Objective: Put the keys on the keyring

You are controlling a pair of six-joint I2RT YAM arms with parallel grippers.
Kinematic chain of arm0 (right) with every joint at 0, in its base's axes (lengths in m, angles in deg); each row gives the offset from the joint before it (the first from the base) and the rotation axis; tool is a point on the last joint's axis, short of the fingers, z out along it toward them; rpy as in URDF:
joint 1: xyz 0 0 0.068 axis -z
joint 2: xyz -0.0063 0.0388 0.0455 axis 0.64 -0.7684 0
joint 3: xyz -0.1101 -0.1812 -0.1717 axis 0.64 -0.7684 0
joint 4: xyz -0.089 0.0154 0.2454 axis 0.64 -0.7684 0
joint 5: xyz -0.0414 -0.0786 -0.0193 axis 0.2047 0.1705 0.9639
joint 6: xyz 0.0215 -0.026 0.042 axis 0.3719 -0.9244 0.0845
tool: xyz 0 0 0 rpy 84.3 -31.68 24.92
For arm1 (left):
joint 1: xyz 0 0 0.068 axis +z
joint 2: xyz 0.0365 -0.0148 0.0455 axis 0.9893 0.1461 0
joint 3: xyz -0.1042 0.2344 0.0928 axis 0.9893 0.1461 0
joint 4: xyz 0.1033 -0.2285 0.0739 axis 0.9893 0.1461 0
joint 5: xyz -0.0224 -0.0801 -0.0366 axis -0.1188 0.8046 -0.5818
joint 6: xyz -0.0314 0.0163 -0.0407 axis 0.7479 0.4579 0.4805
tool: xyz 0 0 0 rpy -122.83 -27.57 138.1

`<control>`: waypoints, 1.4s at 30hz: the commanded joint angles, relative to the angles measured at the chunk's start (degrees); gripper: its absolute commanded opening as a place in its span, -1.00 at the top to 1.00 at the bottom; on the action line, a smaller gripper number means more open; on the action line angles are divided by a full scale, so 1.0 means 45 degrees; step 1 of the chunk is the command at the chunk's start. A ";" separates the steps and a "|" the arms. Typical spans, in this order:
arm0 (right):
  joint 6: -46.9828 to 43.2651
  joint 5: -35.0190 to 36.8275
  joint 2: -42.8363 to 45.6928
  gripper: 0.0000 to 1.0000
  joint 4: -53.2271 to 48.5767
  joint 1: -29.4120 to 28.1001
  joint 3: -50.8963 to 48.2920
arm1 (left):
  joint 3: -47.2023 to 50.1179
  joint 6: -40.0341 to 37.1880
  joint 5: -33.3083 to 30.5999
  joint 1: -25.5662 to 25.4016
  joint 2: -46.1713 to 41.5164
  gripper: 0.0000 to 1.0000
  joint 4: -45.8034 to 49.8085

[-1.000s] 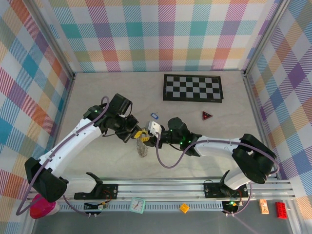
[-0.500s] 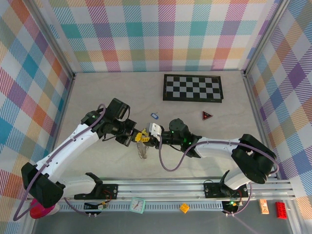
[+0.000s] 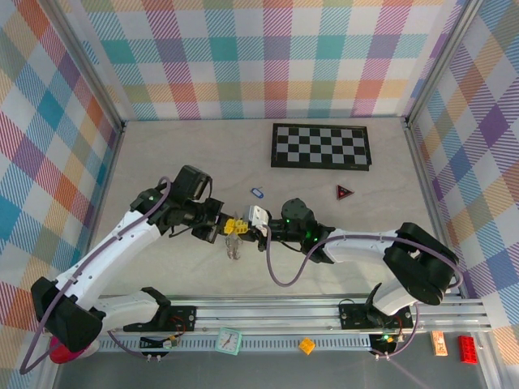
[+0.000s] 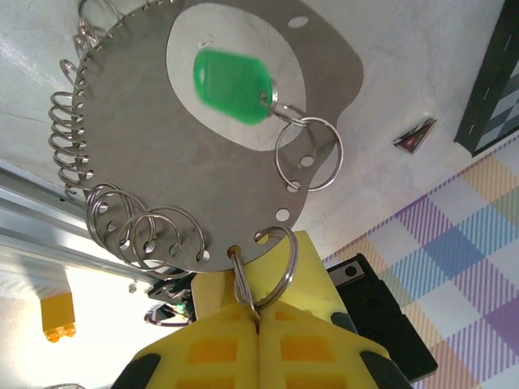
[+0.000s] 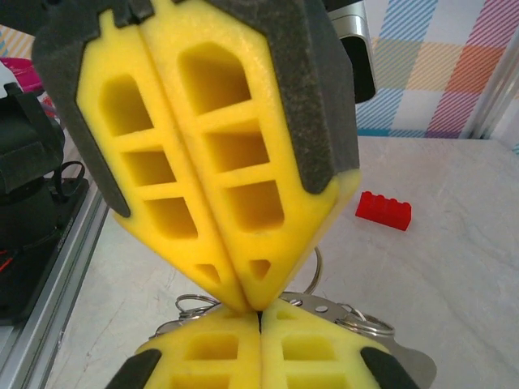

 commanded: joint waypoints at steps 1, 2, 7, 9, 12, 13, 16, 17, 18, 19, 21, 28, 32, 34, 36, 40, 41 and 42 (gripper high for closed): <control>0.0362 -0.0182 -0.0113 1.00 0.1069 -0.0106 -0.0028 | 0.0306 0.0530 0.0333 0.0026 -0.0393 1.00 -0.0126; 0.0391 -0.0123 -0.0114 1.00 0.1054 -0.0095 -0.0028 | 0.0445 0.0595 0.0294 0.0026 -0.0474 1.00 -0.0341; 0.0241 0.0298 0.0030 1.00 0.0391 -0.0095 -0.0056 | 0.0349 -0.0222 -0.1271 0.0184 -0.1186 -0.04 -0.0212; 0.0159 0.0322 0.0135 1.00 -0.0011 -0.0080 -0.0032 | -0.0226 -0.1715 -0.2688 0.0417 -0.1493 -0.30 0.0408; 0.0014 0.0281 0.0233 1.00 -0.0667 -0.0094 0.0105 | -0.1153 -0.5447 -0.4915 0.0727 -0.1824 -0.46 0.0630; -0.0053 0.0263 0.0271 1.00 -0.0924 -0.0095 0.0194 | -0.1434 -0.7216 -0.5727 0.0729 -0.1936 -0.46 0.0450; -0.0258 0.0210 0.0407 1.00 -0.1440 -0.0056 0.0413 | -0.1528 -1.2793 -0.6634 0.0730 -0.2300 -0.40 -0.0670; -0.0318 0.0141 0.0466 1.00 -0.2012 -0.0037 0.0503 | -0.1301 -1.4779 -0.6478 0.0730 -0.2485 -0.35 -0.1136; -0.0383 0.0062 0.0535 1.00 -0.2310 -0.0002 0.0598 | -0.0921 -1.6829 -0.6103 0.0730 -0.2733 -0.29 -0.1616; -0.0442 -0.0006 0.0596 1.00 -0.2549 0.0034 0.0687 | -0.0541 -1.8590 -0.5648 0.0730 -0.2985 -0.26 -0.1936; -0.0606 -0.0143 0.0757 1.00 -0.3174 0.0098 0.0895 | 0.0446 -2.2084 -0.4455 0.0727 -0.3740 -0.18 -0.2497; -0.1018 -0.0679 0.1019 1.00 -0.4612 0.0276 0.1522 | 0.2913 -2.9479 -0.1044 0.0730 -0.5043 0.12 -0.2875; -0.1223 -0.0785 0.1092 1.00 -0.5180 0.0303 0.1798 | 0.3121 -3.1444 0.0160 0.0730 -0.4356 0.28 -0.2756; -0.1297 -0.0851 0.1131 1.00 -0.5427 0.0301 0.1912 | 0.3252 -3.1631 0.0435 0.0730 -0.4028 0.31 -0.3290; -0.1344 -0.0911 0.1208 1.00 -0.5558 0.0297 0.2002 | 0.3345 -3.1857 0.0950 0.0730 -0.3640 0.33 -0.3691; -0.1424 -0.1019 0.1384 1.00 -0.5755 0.0296 0.2057 | 0.3258 -3.2539 0.1415 0.0730 -0.2889 0.40 -0.3691; -0.1425 -0.1017 0.1438 1.00 -0.5772 0.0296 0.2062 | 0.3274 -3.2685 0.1535 0.0748 -0.2754 0.41 -0.3750; -0.1462 -0.1028 0.1477 1.00 -0.5818 0.0298 0.2058 | 0.3296 -3.2768 0.1605 0.0749 -0.2646 0.42 -0.3859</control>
